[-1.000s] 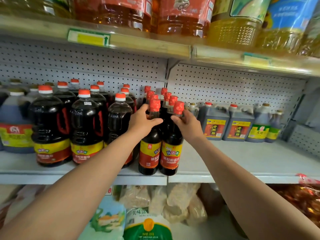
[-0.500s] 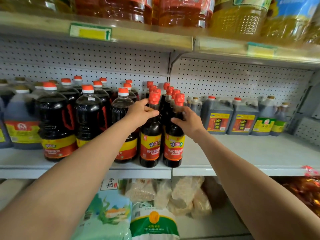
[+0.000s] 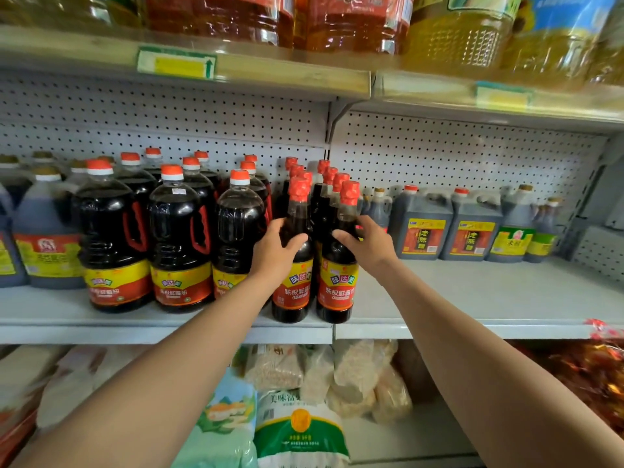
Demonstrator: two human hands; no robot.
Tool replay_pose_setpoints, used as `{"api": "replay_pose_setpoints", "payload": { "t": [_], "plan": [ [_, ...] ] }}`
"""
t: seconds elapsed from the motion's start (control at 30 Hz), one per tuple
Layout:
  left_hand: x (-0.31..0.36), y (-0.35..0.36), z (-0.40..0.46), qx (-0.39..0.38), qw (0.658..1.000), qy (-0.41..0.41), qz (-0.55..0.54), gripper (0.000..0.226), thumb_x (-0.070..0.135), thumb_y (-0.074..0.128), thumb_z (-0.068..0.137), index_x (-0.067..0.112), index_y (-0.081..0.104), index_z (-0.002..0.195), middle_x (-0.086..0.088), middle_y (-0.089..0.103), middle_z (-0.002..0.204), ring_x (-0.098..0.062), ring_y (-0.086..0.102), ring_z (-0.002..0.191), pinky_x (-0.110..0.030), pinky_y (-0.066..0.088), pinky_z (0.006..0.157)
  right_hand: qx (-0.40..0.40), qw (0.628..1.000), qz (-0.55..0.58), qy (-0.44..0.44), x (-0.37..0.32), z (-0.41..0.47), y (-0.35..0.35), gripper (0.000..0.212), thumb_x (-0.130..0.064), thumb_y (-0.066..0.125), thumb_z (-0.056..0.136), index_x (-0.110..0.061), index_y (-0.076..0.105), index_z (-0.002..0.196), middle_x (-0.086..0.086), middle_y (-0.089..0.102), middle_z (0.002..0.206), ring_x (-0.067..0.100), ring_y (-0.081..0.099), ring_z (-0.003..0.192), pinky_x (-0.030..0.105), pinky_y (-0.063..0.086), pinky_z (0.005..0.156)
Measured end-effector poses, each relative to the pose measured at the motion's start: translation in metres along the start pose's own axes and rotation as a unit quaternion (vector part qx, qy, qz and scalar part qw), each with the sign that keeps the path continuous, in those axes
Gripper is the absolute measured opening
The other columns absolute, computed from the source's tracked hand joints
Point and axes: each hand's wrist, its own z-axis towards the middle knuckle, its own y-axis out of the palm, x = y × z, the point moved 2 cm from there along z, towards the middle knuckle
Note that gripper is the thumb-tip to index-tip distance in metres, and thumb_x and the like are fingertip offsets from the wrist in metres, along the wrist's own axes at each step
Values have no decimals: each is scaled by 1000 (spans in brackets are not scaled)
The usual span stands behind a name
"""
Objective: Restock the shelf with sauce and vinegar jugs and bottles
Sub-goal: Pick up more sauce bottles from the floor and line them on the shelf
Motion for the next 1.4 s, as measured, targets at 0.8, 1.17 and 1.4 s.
{"api": "replay_pose_setpoints", "payload": {
  "t": [0.8, 1.17, 1.4],
  "plan": [
    [-12, -22, 28, -184, 980, -14, -79, 27, 32, 61, 97, 50, 51, 115, 14, 65, 122, -5, 61, 110, -33, 49, 90, 45, 998, -37, -17, -2, -5, 7, 59, -52, 65, 92, -17, 52, 137, 5, 66, 132, 27, 62, 120, 28, 45, 79],
    [-24, -17, 33, -184, 978, -9, -100, 49, 31, 57, 100, 38, 41, 146, 4, 51, 147, -17, 50, 131, -45, 41, 110, 44, 999, -3, -19, 6, -3, 8, 58, -52, 66, 91, -17, 55, 137, 4, 67, 131, 24, 62, 123, 38, 53, 93],
    [-26, -17, 34, -178, 980, -14, -92, 56, 38, 57, 99, 39, 36, 150, 6, 44, 153, -18, 45, 137, -47, 40, 111, 73, 997, -26, -20, 3, 2, 17, 60, -58, 63, 91, -20, 55, 137, 3, 69, 127, 25, 65, 118, 29, 46, 77]
  ]
}}
